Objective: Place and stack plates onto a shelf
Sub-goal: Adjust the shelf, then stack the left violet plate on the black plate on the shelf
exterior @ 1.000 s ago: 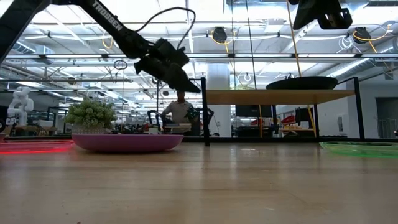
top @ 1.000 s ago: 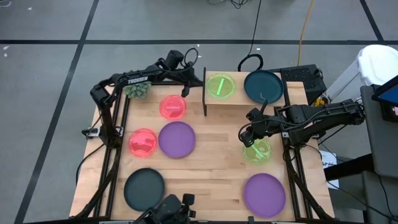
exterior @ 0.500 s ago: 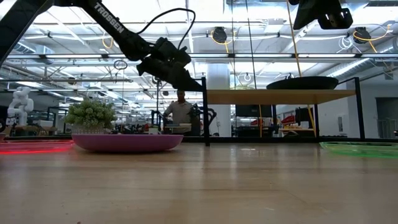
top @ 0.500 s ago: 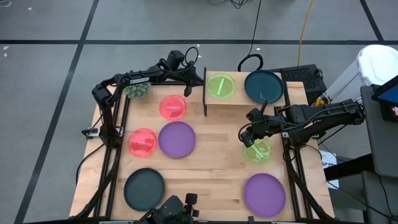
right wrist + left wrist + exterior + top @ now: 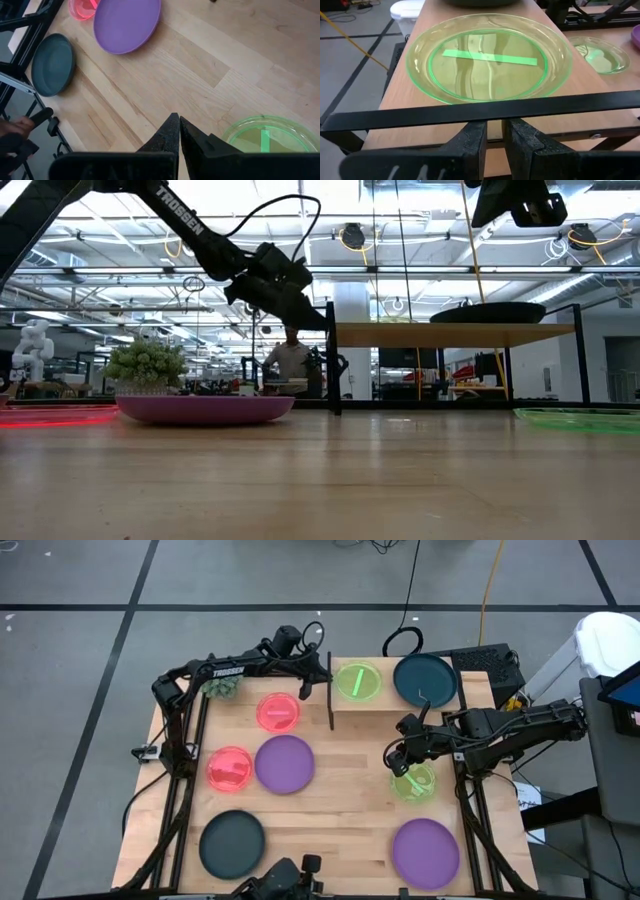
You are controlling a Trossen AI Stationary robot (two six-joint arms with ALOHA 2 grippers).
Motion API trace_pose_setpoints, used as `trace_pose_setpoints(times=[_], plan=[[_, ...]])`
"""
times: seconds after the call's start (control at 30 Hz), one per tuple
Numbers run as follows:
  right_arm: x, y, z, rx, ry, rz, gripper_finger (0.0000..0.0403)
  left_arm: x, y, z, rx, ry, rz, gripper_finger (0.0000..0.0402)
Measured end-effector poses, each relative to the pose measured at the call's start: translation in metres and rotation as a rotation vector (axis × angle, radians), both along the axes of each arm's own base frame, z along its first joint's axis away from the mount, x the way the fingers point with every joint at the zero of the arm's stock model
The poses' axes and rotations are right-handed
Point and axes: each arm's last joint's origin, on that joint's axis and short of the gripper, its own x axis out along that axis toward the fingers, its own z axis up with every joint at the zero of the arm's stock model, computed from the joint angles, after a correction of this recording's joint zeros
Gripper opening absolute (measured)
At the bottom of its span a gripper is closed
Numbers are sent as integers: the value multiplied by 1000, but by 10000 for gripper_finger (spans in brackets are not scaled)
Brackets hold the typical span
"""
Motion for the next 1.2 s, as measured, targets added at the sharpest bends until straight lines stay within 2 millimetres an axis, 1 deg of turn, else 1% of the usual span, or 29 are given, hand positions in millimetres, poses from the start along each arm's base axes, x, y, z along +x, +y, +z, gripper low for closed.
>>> trace_pose_setpoints(times=[0.13, 0.23, 0.33, 0.43, 0.57, 0.67, 0.73, 0.83, 0.9, 1.0, 1.07, 1.13, 1.2], plan=[[0, 0, 0, 0, 0, 1, 0, 0, 0, -1, 3, 5, -3, 65], [0, 0, 0, -1, 0, 1, 0, -4, 4, -2, -13, 18, 11, 65], [0, 0, 0, 0, 0, -1, 0, -13, 12, -1, -66, 36, 55, 65], [0, 0, 0, 1, 0, -1, 0, -24, 16, 5, -91, 51, 81, 65], [0, 0, 0, 1, 0, -1, 0, -38, 13, 15, -135, 94, 99, 65], [0, 0, 0, -2, 0, -4, 0, -49, 2, 28, -190, 152, 106, 60], [0, 0, 0, -4, -1, -5, 0, -53, -8, 33, -223, 211, 117, 45], [0, -1, 0, -21, -5, -27, 0, -61, -26, 38, -316, 332, 155, 12], [0, -2, 0, -36, -9, -41, 0, -63, -36, 40, -376, 394, 186, 6], [0, -2, 0, -37, -10, -42, 0, -67, -51, 38, -499, 518, 249, 4], [0, -2, 0, -32, -10, -48, 0, -68, -60, 35, -549, 607, 304, 3], [0, -2, 0, -20, -11, -63, 0, -69, -70, 31, -562, 710, 347, 3], [0, -2, 0, -3, -14, -86, 0, -68, -78, 30, -555, 776, 376, 3]])
